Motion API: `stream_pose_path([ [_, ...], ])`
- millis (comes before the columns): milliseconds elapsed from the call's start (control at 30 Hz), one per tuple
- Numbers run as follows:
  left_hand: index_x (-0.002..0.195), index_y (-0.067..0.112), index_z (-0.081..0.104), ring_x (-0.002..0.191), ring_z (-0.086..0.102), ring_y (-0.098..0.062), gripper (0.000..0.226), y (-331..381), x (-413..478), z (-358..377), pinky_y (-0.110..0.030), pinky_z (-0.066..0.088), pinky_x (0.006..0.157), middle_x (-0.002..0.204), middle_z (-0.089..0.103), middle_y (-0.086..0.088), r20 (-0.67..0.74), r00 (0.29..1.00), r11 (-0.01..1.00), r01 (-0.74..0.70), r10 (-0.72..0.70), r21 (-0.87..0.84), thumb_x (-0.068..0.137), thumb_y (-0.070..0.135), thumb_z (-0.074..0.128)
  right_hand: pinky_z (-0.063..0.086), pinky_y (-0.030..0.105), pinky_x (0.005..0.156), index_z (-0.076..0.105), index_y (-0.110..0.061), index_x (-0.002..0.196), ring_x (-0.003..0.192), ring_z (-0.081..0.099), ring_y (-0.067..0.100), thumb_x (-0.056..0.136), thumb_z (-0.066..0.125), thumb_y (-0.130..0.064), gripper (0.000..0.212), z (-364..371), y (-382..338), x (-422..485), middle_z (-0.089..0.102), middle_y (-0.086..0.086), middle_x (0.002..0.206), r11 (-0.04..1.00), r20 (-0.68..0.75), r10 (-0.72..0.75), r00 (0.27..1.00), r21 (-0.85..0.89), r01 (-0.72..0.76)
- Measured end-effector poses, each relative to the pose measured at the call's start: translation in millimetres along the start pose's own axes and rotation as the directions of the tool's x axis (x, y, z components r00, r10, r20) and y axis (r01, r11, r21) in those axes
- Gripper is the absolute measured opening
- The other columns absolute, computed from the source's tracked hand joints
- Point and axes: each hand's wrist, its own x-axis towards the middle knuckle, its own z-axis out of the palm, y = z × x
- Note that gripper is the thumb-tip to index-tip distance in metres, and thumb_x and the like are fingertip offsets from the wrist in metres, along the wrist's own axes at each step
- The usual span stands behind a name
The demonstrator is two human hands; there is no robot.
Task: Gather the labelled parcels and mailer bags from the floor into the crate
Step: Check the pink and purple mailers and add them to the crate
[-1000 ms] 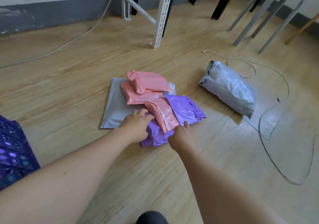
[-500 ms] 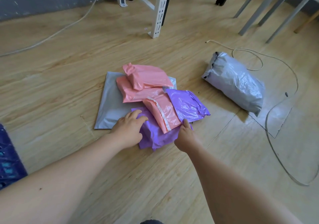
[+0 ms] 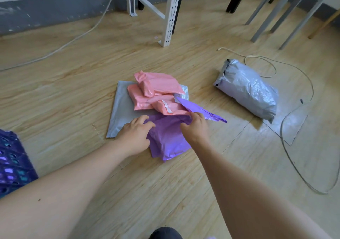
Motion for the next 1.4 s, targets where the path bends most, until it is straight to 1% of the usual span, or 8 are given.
stream_pose_path([
  [133,0.139,0.023,0.038,0.139,0.025,-0.022,0.056,-4.1,-11.6,-8.2,-0.037,0.029,0.111,0.153,0.021,-0.002,-0.020,1.000,1.000,0.006,-0.005,0.020,0.086,0.016,0.053,0.031,0.032,0.056,0.040,-0.018,0.056,0.072,0.038,0.028,0.075,0.051,-0.009,0.024,-14.4,-12.8,-7.8,0.042,0.004,0.062,0.995,-0.143,0.081,0.986,0.066,-0.073],
  [300,0.146,0.021,0.027,0.138,0.029,-0.023,0.069,-9.2,-20.7,-15.9,-0.037,0.031,0.110,0.152,0.023,-0.003,-0.121,0.993,1.000,0.003,0.001,0.029,0.085,0.019,0.057,0.031,0.024,0.073,0.063,-0.008,0.091,0.096,0.054,0.023,0.075,0.049,0.001,0.023,-26.3,-26.5,-16.5,0.061,0.005,0.100,0.990,-0.254,0.056,0.965,0.143,-0.020],
  [500,0.149,0.019,0.016,0.133,0.035,-0.029,0.101,-5.7,-19.3,-22.8,-0.041,0.037,0.104,0.146,0.031,-0.008,-0.264,0.958,0.965,0.044,-0.114,-0.257,0.071,0.025,0.078,0.044,0.029,0.072,0.065,-0.010,0.078,0.072,0.050,0.020,0.075,0.049,-0.004,0.017,-35.7,-72.9,-14.7,0.056,0.001,0.071,0.868,-0.176,0.227,0.958,0.482,-0.117],
  [700,0.151,0.013,0.012,0.139,0.031,-0.027,0.113,-8.6,-18.4,-38.2,-0.042,0.034,0.107,0.154,0.025,-0.011,0.173,0.796,0.313,0.414,-0.580,-0.855,0.067,0.048,0.079,0.034,0.016,0.038,0.038,-0.006,0.061,0.046,0.033,0.017,0.082,0.032,0.009,0.027,-51.5,-107.4,-21.4,0.033,0.006,0.058,0.083,0.336,0.377,0.863,0.916,-0.393],
  [833,0.140,0.005,0.033,0.128,0.044,-0.037,0.099,-14.1,-34.5,-36.9,-0.053,0.044,0.087,0.140,0.039,-0.026,0.630,0.734,-0.246,0.581,-0.255,-0.776,0.074,0.078,0.045,0.044,0.014,0.037,0.038,-0.007,0.063,0.040,0.040,0.015,0.084,0.025,0.006,0.028,-40.0,-98.5,-26.1,0.033,0.005,0.062,-0.191,0.486,0.309,0.817,0.874,-0.448],
  [1000,0.086,0.016,0.056,0.070,0.056,-0.019,0.029,-3.5,-18.4,-45.6,-0.036,0.049,0.063,0.081,0.057,-0.007,0.377,0.852,-0.446,0.195,-0.365,-0.873,0.089,0.045,0.057,0.055,0.031,0.057,0.038,-0.004,0.062,0.051,0.042,0.018,0.086,0.028,0.012,0.031,-18.4,-90.0,-37.7,0.030,0.004,0.056,0.267,0.571,0.311,0.760,0.715,-0.646],
  [1200,0.121,0.003,0.056,0.089,0.062,-0.025,0.036,-36.7,-11.0,-23.6,-0.041,0.053,0.082,0.114,0.062,-0.016,0.220,0.529,-0.225,0.055,-0.820,-0.973,0.085,0.001,0.059,0.054,0.040,0.076,0.059,-0.004,0.096,0.078,0.061,0.031,0.088,0.045,-0.009,0.017,21.2,-58.5,-32.7,0.058,0.015,0.092,0.983,0.410,0.185,0.893,-0.071,-0.171],
  [1400,0.120,0.011,0.051,0.090,0.054,-0.023,0.038,-73.4,-10.9,-9.9,-0.032,0.045,0.080,0.106,0.056,-0.005,0.166,0.509,-0.081,0.184,-0.845,-0.979,0.086,-0.003,0.040,0.045,0.036,0.080,0.016,-0.018,0.149,0.114,0.056,0.034,0.084,0.049,0.000,0.075,30.3,-8.4,-29.8,0.024,0.015,0.146,0.825,0.305,0.027,0.952,-0.544,0.151],
])
